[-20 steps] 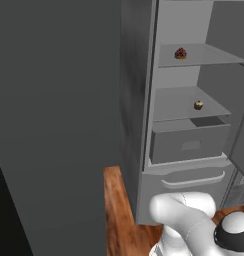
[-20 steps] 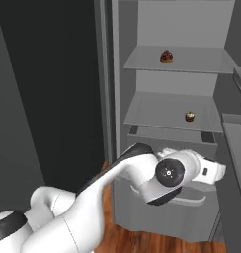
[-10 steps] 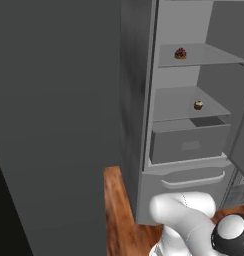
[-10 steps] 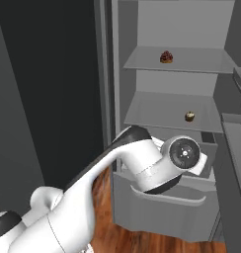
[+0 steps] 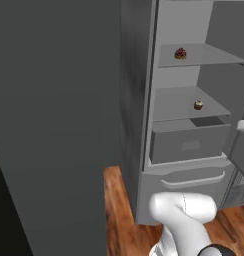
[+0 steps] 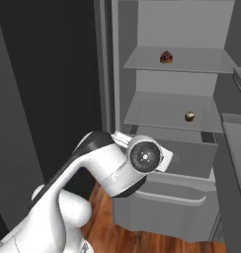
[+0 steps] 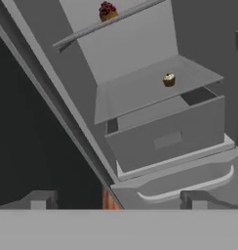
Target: Take the cake and cupcake from the fridge and place them on the empty tray on the dining counter.
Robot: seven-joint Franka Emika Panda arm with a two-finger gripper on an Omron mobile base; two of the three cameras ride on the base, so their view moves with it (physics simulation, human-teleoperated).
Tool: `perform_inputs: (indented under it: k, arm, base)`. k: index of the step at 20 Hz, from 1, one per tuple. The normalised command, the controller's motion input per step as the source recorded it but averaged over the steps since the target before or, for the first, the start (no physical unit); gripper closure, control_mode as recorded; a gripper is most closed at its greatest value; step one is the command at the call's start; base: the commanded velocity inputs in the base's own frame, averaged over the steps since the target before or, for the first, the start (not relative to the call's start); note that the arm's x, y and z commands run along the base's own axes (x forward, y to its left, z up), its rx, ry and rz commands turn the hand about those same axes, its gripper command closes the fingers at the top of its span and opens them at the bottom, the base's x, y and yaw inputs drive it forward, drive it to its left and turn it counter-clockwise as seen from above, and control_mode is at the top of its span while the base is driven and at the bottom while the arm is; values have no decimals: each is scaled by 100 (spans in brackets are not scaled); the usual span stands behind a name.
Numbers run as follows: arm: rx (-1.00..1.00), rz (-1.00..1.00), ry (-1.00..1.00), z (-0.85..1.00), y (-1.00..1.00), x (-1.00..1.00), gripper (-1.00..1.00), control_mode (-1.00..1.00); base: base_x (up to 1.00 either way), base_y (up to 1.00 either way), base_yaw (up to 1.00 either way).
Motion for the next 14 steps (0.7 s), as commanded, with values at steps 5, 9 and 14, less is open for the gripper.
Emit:
perform_inputs:
  k: [5, 9, 14]
  arm:
    - [-17, 0, 2, 0, 31, -7, -100, -100]
    - [-22, 1, 7, 0, 43, 0, -100, -100]
    - [-24, 1, 5, 0, 46, -10, -100, -100]
  base:
    - [0, 0, 0]
    - [0, 0, 0]
    - [0, 0, 0]
